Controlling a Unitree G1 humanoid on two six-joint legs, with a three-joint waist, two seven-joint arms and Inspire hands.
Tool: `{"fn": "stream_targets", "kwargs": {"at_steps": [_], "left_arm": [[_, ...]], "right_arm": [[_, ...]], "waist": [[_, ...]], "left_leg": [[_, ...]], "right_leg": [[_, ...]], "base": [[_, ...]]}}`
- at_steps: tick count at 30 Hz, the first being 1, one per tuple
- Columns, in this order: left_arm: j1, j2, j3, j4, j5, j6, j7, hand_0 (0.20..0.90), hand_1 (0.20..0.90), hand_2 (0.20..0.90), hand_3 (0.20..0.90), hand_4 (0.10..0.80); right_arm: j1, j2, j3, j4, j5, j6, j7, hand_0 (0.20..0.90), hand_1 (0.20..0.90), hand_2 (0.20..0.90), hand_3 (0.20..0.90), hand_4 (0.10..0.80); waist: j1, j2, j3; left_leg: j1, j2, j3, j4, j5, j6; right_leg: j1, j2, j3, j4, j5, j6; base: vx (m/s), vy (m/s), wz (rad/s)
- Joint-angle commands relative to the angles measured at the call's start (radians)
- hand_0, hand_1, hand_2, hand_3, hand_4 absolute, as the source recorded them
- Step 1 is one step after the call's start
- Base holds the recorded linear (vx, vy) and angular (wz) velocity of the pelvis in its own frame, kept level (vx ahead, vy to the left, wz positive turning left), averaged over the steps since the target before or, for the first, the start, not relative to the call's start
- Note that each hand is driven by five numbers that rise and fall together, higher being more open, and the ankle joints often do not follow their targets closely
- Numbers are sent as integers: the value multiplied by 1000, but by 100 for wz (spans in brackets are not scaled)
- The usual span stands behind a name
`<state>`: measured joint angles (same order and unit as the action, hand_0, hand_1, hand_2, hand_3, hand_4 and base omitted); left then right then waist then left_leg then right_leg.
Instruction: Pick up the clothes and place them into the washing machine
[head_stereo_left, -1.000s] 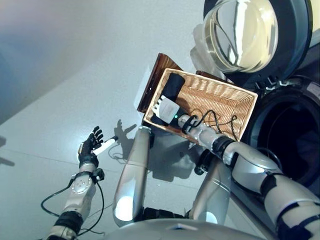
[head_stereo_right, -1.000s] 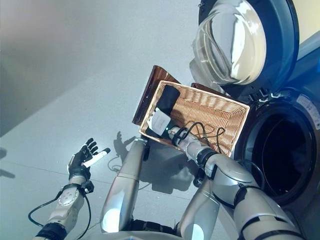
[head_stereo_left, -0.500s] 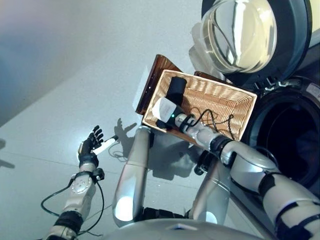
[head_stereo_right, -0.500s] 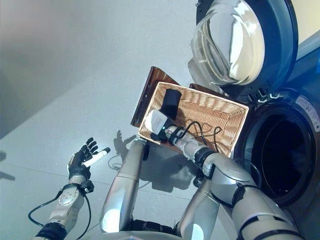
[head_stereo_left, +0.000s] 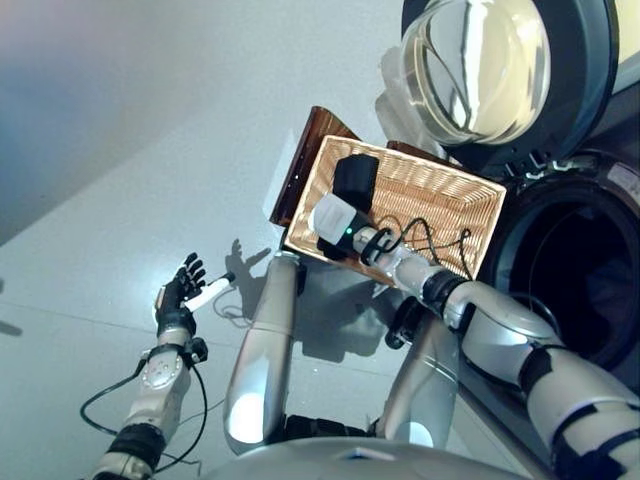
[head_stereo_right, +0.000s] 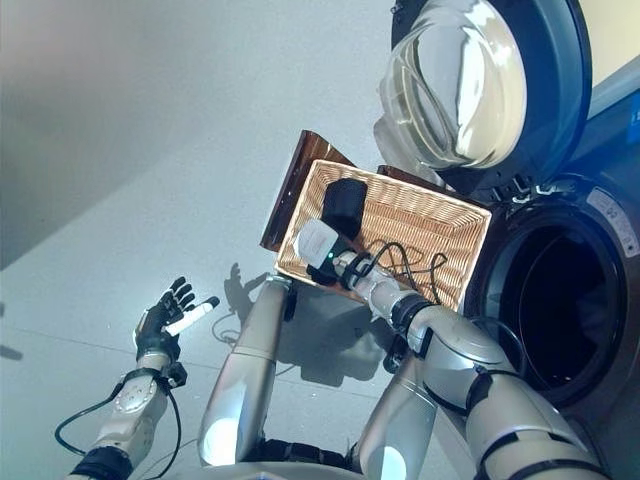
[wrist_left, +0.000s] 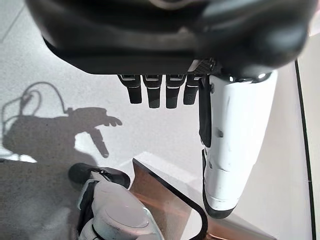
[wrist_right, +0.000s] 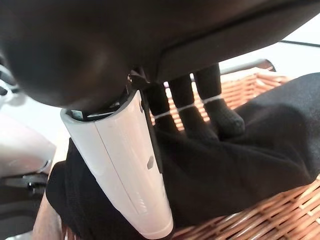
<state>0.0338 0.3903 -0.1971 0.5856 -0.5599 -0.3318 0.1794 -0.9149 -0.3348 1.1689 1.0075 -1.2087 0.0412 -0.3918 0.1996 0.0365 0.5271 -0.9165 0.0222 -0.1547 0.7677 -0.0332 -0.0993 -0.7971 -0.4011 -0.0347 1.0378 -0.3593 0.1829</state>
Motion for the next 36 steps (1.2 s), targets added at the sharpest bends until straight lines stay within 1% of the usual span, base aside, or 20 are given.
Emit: {"fn": "stream_targets", "kwargs": {"at_steps": [1,2,3,5,6,7,8,9,15,17,18,22,24,29,32,35,36], "left_arm": [[21,64,48,-63,4,-64,22,900,900,900,900,800],[21,64,48,-63,4,-63,23,900,900,900,900,800],[23,63,48,-66,4,-62,21,900,900,900,900,800],[27,65,52,-71,5,-60,21,900,900,900,900,800],[27,65,52,-71,5,-60,21,900,900,900,900,800],[27,63,53,-69,4,-60,20,900,900,900,900,800],[21,60,54,-47,2,-58,21,900,900,900,900,800],[15,59,57,-40,3,-61,25,900,900,900,900,800],[10,53,58,-34,10,-60,33,900,900,900,900,800],[3,50,62,-10,11,-61,35,900,900,900,900,800],[7,50,59,-33,13,-64,36,900,900,900,900,800],[5,45,62,-11,19,-66,33,900,900,900,900,800],[4,43,62,-5,19,-65,32,900,900,900,900,800],[-8,29,65,16,21,-62,36,900,900,900,900,800],[-8,20,65,11,23,-65,41,900,900,900,900,800],[-5,5,76,10,29,-65,51,900,900,900,900,800],[-5,5,75,10,30,-65,51,900,900,900,900,800]], "right_arm": [[-72,-3,-68,-22,-3,4,-44,200,200,200,200,300],[-71,-3,-68,-22,-3,4,-44,200,200,200,200,300],[-69,-3,-73,-16,0,8,-45,200,200,200,200,300],[-70,-9,-78,-24,4,9,-50,200,200,200,200,300],[-70,-10,-78,-25,4,9,-50,200,200,200,200,300],[-68,-9,-83,-24,9,10,-53,200,200,200,200,300],[-67,-12,-87,-23,16,13,-56,200,200,200,200,300],[-65,-18,-96,-42,33,8,-57,200,200,200,200,300],[-44,-33,-136,-73,106,2,-74,200,200,200,200,300],[-42,-47,-154,-79,128,3,-87,200,200,200,200,300],[-34,-53,-161,-79,138,7,-92,200,200,200,200,300],[-17,-86,-206,-90,187,10,-130,200,200,200,200,300],[-12,-92,-215,-98,196,11,-138,200,200,200,200,300],[12,-126,-252,-161,234,-2,-153,200,200,200,200,300],[37,-137,-276,-193,255,-11,-164,200,200,200,200,300],[103,-144,-351,-259,336,-43,-184,200,200,200,200,300],[104,-145,-352,-260,336,-43,-184,200,200,200,200,300]], "waist": [[5,17,-14],[4,15,-17],[5,18,-13],[3,17,-13],[3,17,-12],[2,14,-16],[0,13,-15],[-4,12,-13],[-15,4,-15],[-20,-1,-18],[-23,-3,-21],[-36,-6,-30],[-40,-8,-30],[-59,-14,-36],[-69,-16,-41],[-86,-19,-45],[-85,-19,-45]], "left_leg": [[-11,55,0,30,-52,-16],[-3,58,0,42,-86,-19],[-10,55,0,29,-51,-16],[-1,57,1,17,-48,-16],[0,57,1,16,-48,-16],[10,60,0,25,-80,-19],[13,61,0,22,-78,-19],[11,62,2,-1,-40,-17],[49,73,12,-63,-17,-21],[61,77,16,-90,-6,-22],[69,79,20,-106,-1,-24],[124,85,36,-191,33,-27],[139,86,37,-211,41,-28],[188,92,48,-278,68,-32],[214,97,54,-307,76,-35],[230,104,57,-316,80,-39],[230,104,57,-316,80,-39]], "right_leg": [[-41,-28,94,-159,222,-16],[-32,-28,95,-146,190,-11],[-39,-28,93,-161,224,-16],[-35,-26,92,-168,228,-15],[-34,-26,91,-169,228,-15],[-26,-26,92,-156,198,-9],[-24,-25,92,-159,200,-8],[-29,-23,91,-180,237,-14],[5,-20,81,-236,265,-9],[19,-19,76,-261,279,-4],[30,-17,72,-277,284,-2],[89,-16,49,-371,322,12],[105,-16,46,-394,333,15],[167,-13,28,-476,366,24],[184,-13,28,-505,383,28],[198,-15,29,-523,394,33],[199,-15,29,-524,394,33]], "base": [[0,0,0],[0,0,0],[0,0,0],[-49,11,0],[93,-33,-3],[91,-38,-3],[0,0,0],[-96,20,-2],[-12,-3,-5],[10,-18,-12],[16,-15,-11],[27,-15,-7],[27,-19,-11],[39,-18,-6],[41,-3,-6],[34,-5,-9],[21,-4,-9]]}}
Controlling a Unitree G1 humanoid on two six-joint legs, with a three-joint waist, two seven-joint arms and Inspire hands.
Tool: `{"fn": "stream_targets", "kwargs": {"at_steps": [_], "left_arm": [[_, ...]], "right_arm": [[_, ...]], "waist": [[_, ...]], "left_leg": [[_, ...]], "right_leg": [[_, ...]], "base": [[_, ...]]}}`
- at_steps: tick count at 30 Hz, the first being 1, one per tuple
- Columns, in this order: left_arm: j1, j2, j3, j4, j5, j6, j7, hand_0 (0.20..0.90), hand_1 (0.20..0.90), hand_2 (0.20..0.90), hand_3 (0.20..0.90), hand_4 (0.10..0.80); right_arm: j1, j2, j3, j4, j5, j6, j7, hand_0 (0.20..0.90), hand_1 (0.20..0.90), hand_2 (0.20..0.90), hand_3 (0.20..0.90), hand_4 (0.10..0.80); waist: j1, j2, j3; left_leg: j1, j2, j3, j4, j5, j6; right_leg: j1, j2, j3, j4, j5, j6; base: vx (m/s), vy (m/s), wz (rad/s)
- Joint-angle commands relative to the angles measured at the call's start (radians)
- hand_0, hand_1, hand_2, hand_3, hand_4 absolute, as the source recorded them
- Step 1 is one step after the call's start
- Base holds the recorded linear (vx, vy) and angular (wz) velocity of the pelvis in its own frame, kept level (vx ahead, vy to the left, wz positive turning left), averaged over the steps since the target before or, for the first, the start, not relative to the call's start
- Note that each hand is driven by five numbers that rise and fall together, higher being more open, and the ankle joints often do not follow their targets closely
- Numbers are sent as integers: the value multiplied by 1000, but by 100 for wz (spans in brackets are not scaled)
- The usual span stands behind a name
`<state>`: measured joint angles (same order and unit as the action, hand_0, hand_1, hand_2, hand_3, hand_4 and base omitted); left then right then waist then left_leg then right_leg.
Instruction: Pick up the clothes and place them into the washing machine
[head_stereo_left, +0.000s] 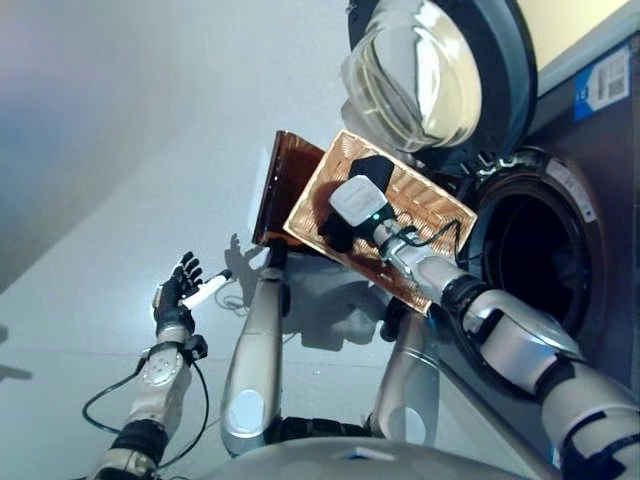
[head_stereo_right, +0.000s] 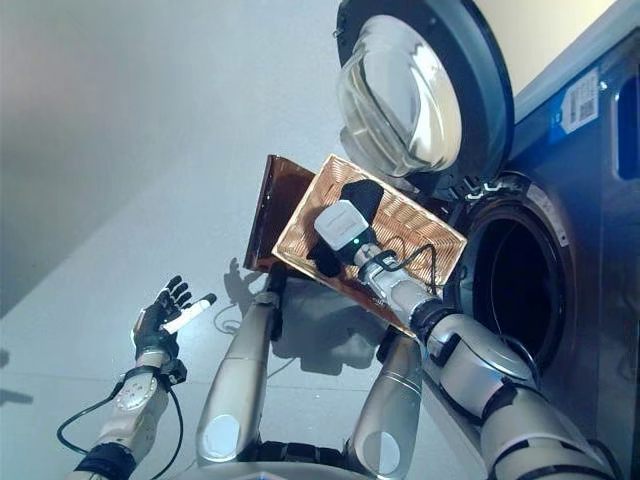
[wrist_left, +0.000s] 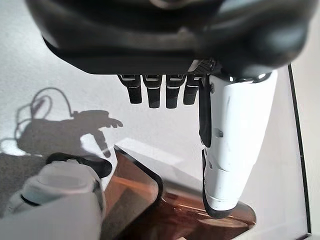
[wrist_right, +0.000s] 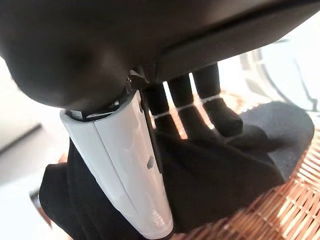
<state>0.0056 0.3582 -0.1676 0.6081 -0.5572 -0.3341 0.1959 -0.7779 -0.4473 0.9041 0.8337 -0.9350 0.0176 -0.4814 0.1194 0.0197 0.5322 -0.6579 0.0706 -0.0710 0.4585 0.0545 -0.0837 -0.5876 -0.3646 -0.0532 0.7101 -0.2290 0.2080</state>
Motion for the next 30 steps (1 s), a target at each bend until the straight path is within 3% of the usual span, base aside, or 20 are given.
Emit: {"fn": "stream_targets", "kwargs": {"at_steps": [1,12,17,19,21,22,23,28,30], "left_arm": [[25,31,49,-14,28,-64,37,900,900,900,900,800],[51,6,79,-37,47,-73,58,900,900,900,900,800],[56,-5,101,-12,59,-67,77,900,900,900,900,800],[65,-9,104,-24,63,-64,86,900,900,900,900,800],[65,-8,105,-19,64,-62,86,900,900,900,900,800],[61,-7,114,7,65,-57,87,900,900,900,900,800],[61,-7,114,7,65,-57,87,900,900,900,900,800],[58,-9,138,21,54,-48,80,900,900,900,900,800],[55,-11,142,27,51,-48,81,900,900,900,900,800]], "right_arm": [[-9,-36,-109,-107,85,-27,-102,200,200,200,200,300],[188,-54,-304,-231,265,-107,-162,200,200,200,200,300],[321,-32,-422,-335,444,-202,-168,200,200,200,200,300],[402,21,-491,-354,650,-278,-121,200,200,200,200,300],[416,29,-499,-349,705,-291,-103,200,200,200,200,300],[448,57,-529,-336,866,-334,-59,200,200,200,200,300],[448,57,-529,-336,867,-334,-59,200,200,200,200,300],[502,126,-630,-281,1234,-406,53,200,200,200,200,300],[510,127,-645,-280,1263,-411,63,200,200,200,200,300]], "waist": [[-10,-3,-51],[-45,-3,-62],[-64,-13,-64],[-76,-17,-66],[-79,-18,-67],[-83,-22,-67],[-83,-22,-67],[-92,-20,-69],[-93,-19,-68]], "left_leg": [[-26,57,-25,-6,-7,-56],[-8,70,-16,-5,-11,-60],[-11,77,-13,2,-10,-63],[-11,80,-10,2,-7,-64],[-10,81,-7,1,-7,-65],[-6,84,-4,-3,-4,-68],[-5,84,-4,-3,-4,-68],[6,83,2,-10,-3,-71],[10,84,3,-13,-3,-72]], "right_leg": [[-8,-52,48,-198,264,9],[2,-54,57,-209,271,14],[-1,-49,63,-211,273,13],[0,-47,66,-218,278,14],[-1,-47,66,-217,278,14],[1,-46,66,-223,283,15],[1,-46,66,-223,283,15],[16,-46,66,-244,292,16],[20,-47,66,-248,293,16]], "base": [[28,-3,-5],[6,0,-1],[8,-4,-4],[0,4,-4],[0,2,-2],[5,-8,-3],[0,0,0],[0,0,0],[0,0,0]]}}
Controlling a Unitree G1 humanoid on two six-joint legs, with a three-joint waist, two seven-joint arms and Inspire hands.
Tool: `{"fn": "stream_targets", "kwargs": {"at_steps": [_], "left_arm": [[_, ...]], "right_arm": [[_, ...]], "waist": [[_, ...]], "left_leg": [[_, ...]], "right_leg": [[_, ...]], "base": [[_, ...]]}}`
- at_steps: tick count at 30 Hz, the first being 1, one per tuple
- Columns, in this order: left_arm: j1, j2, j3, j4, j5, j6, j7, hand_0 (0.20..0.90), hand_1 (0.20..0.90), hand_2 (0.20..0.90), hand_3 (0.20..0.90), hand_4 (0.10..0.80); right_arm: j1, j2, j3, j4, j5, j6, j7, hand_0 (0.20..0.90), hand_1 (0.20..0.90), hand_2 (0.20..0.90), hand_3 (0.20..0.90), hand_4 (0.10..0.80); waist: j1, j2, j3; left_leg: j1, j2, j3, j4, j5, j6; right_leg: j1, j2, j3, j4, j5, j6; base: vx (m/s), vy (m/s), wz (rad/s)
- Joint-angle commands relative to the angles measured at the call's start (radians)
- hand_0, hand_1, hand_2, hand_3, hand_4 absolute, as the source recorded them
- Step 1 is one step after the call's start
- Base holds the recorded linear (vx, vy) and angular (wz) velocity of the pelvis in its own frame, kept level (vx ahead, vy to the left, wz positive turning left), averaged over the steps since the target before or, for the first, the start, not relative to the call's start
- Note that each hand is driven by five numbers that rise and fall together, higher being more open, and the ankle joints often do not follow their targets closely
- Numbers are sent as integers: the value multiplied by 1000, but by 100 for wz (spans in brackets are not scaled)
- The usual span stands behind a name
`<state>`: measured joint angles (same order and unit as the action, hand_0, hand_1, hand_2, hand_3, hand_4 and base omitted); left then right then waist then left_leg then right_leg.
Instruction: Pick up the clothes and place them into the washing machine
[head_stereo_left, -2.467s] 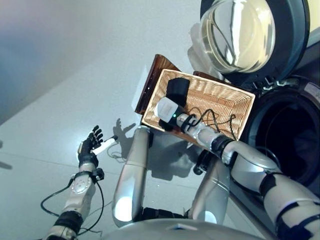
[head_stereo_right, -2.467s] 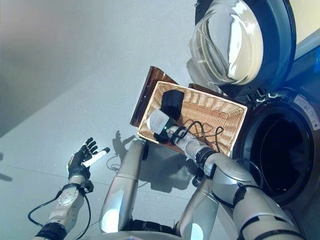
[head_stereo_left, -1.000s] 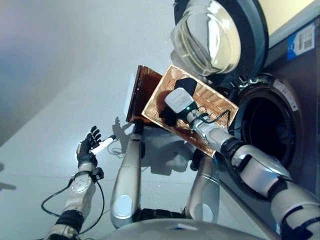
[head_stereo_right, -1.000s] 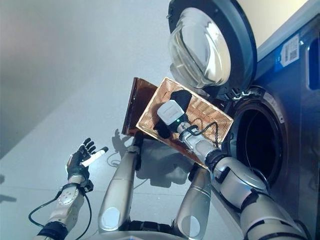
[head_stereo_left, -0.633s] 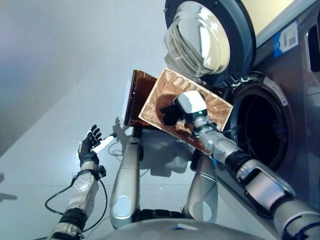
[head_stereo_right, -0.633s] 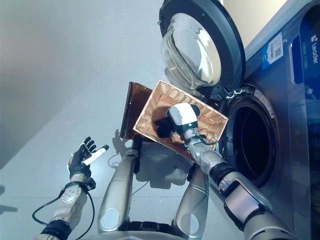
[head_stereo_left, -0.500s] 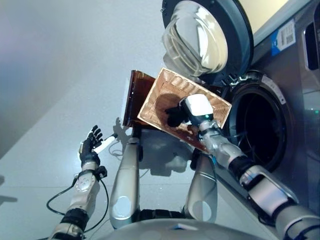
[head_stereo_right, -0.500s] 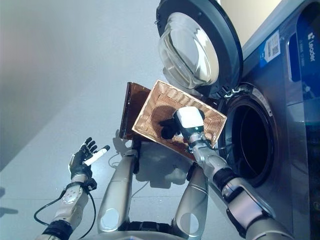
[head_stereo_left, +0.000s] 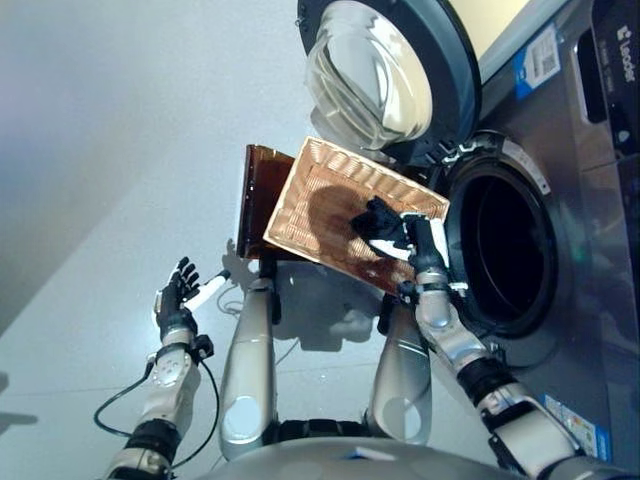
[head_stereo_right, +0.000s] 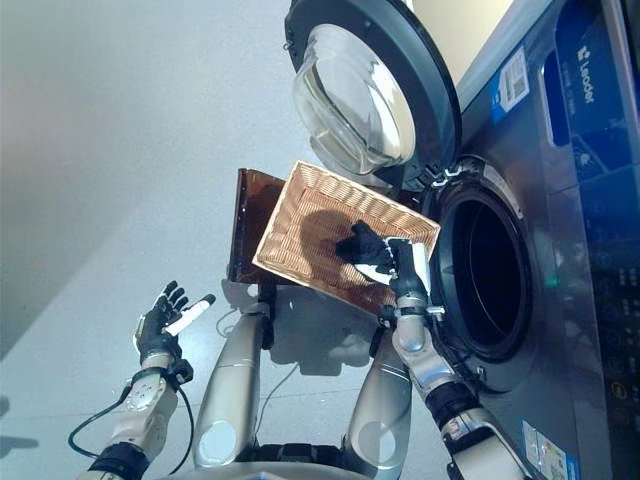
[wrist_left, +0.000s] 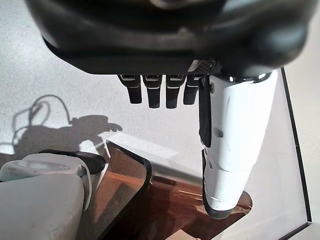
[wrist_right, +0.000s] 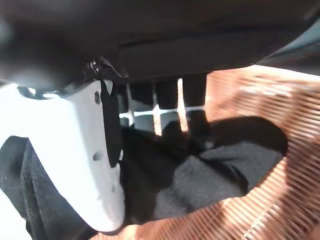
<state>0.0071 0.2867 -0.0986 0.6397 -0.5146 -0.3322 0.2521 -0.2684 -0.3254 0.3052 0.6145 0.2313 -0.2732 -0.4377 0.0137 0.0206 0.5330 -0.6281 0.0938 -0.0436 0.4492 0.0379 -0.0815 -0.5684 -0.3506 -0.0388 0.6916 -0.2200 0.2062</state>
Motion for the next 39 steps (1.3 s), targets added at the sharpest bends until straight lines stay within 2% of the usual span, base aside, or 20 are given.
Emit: {"fn": "stream_targets", "kwargs": {"at_steps": [1,8,9,12,14,23,25,34,39], "left_arm": [[52,60,74,-5,8,-50,23,900,900,900,900,800],[57,55,67,-30,-12,-46,3,900,900,900,900,800],[55,52,61,-27,-17,-41,-5,900,900,900,900,800],[52,48,53,-28,-21,-38,-11,900,900,900,900,800],[51,44,48,-34,-34,-35,-19,900,900,900,900,800],[51,36,29,-38,-76,-30,-52,900,900,900,900,800],[49,32,19,-35,-88,-26,-68,900,900,900,900,800],[58,21,-14,-37,-136,-18,-94,900,900,900,900,800],[63,22,-27,-40,-146,-15,-98,900,900,900,900,800]], "right_arm": [[5,15,-62,-56,135,-131,30,200,200,200,200,300],[21,50,-161,-29,439,-172,140,200,200,200,200,300],[17,66,-192,-8,545,-187,170,200,200,200,200,300],[12,82,-226,15,645,-199,205,200,200,200,200,300],[0,104,-282,52,781,-217,247,200,200,200,200,300],[-51,122,-399,158,1062,-225,367,200,200,200,200,300],[-77,129,-458,215,1171,-227,401,200,200,200,200,300],[-136,132,-604,306,1373,-275,431,200,200,200,200,300],[-172,115,-656,326,1425,-311,430,200,200,200,200,300]], "waist": [[11,-20,-69],[2,-13,-69],[0,-12,-71],[0,-10,-71],[-1,-5,-71],[3,6,-75],[4,13,-79],[4,30,-93],[4,41,-99]], "left_leg": [[-19,61,-24,-4,13,-74],[-10,62,-22,-4,8,-77],[-9,63,-23,0,5,-78],[-10,64,-23,6,2,-79],[-8,64,-23,12,-3,-80],[-5,61,-22,22,-17,-79],[-6,61,-21,29,-22,-78],[-14,55,-20,59,-42,-73],[-20,53,-22,92,-61,-71]], "right_leg": [[1,-61,51,-231,285,19],[12,-62,50,-244,291,21],[14,-63,49,-244,290,22],[15,-64,49,-240,287,22],[16,-65,51,-236,282,22],[19,-63,54,-231,274,22],[19,-64,54,-229,271,22],[11,-67,63,-209,256,21],[4,-65,75,-177,237,17]], "base": [[5,-10,-3],[5,-3,-3],[0,0,0],[0,0,0],[0,0,0],[0,0,0],[0,0,0],[-1,4,-1],[0,0,0]]}}
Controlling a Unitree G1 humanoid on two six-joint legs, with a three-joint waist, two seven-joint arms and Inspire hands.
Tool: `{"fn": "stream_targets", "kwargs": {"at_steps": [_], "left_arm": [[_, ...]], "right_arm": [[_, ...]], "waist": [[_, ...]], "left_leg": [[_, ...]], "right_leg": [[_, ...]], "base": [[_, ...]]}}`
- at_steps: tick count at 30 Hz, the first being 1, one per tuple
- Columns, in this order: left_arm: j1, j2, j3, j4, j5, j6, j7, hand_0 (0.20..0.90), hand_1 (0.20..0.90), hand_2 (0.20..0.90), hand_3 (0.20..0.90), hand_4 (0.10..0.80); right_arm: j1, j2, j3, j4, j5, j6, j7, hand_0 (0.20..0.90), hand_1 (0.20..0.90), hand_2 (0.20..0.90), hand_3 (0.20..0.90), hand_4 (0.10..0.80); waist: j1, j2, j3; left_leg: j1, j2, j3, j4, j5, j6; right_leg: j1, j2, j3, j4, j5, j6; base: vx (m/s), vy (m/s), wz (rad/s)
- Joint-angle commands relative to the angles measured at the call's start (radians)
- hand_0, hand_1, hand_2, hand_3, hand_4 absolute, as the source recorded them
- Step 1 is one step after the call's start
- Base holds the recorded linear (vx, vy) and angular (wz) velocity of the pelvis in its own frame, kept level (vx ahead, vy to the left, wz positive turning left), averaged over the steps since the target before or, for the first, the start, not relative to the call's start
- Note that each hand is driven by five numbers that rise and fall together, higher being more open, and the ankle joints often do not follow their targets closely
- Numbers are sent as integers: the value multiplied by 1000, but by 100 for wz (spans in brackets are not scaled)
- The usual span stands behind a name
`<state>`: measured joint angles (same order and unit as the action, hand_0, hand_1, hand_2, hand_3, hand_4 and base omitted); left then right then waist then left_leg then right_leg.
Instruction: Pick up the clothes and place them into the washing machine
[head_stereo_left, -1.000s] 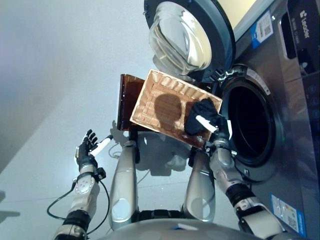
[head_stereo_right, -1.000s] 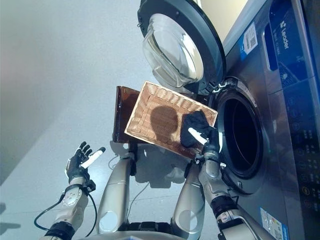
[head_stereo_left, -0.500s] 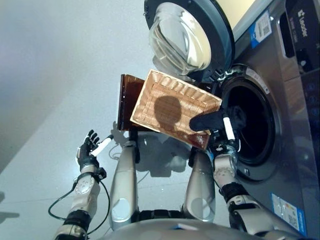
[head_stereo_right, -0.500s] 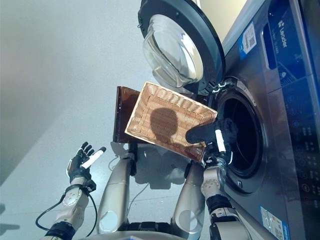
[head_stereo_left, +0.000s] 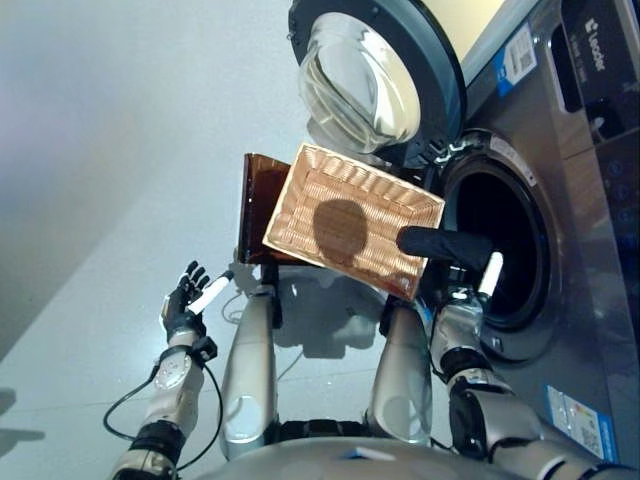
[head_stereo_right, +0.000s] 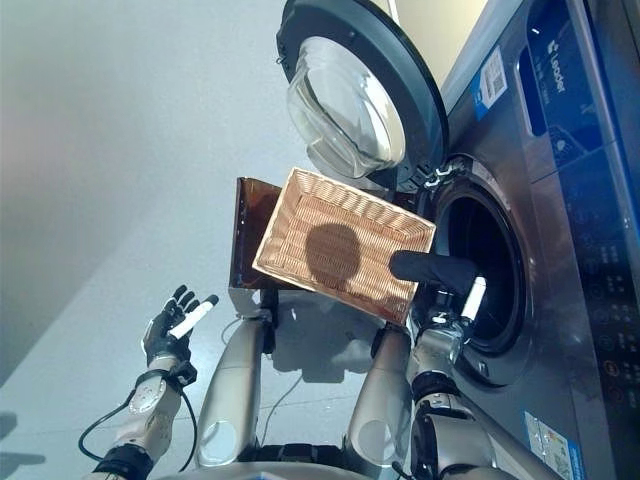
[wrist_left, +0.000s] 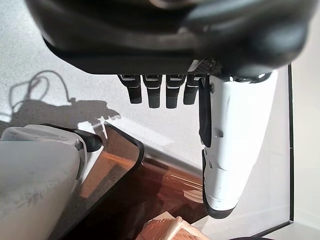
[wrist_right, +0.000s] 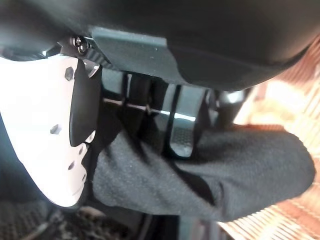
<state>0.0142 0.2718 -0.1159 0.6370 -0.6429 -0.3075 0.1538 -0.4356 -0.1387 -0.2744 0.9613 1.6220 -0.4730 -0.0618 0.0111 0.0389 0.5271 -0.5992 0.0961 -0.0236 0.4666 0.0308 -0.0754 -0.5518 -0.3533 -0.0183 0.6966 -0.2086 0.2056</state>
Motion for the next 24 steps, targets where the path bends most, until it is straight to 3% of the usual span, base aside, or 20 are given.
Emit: {"fn": "stream_targets", "kwargs": {"at_steps": [1,11,24], "left_arm": [[61,37,-14,-43,-20,-40,-1,900,900,900,900,800],[62,40,-32,-39,-25,-35,-2,900,900,900,900,800],[89,76,-38,-37,-10,-19,-21,900,900,900,900,800]], "right_arm": [[-18,-82,-97,-19,48,-126,50,200,200,200,200,300],[-57,-145,-162,15,66,-176,11,200,200,200,200,300],[-150,-322,-217,157,33,-166,-101,200,200,200,200,300]], "waist": [[4,28,-95],[-11,39,-84],[-7,42,-113]], "left_leg": [[-48,51,-42,89,-63,-76],[-52,58,-49,198,-120,-72],[-75,66,-51,249,-155,-70]], "right_leg": [[-15,-62,62,-169,217,16],[-39,-48,107,-67,159,2],[-92,-37,136,-1,122,-7]], "base": [[5,15,-4],[12,10,-5],[-2,-4,-2]]}}
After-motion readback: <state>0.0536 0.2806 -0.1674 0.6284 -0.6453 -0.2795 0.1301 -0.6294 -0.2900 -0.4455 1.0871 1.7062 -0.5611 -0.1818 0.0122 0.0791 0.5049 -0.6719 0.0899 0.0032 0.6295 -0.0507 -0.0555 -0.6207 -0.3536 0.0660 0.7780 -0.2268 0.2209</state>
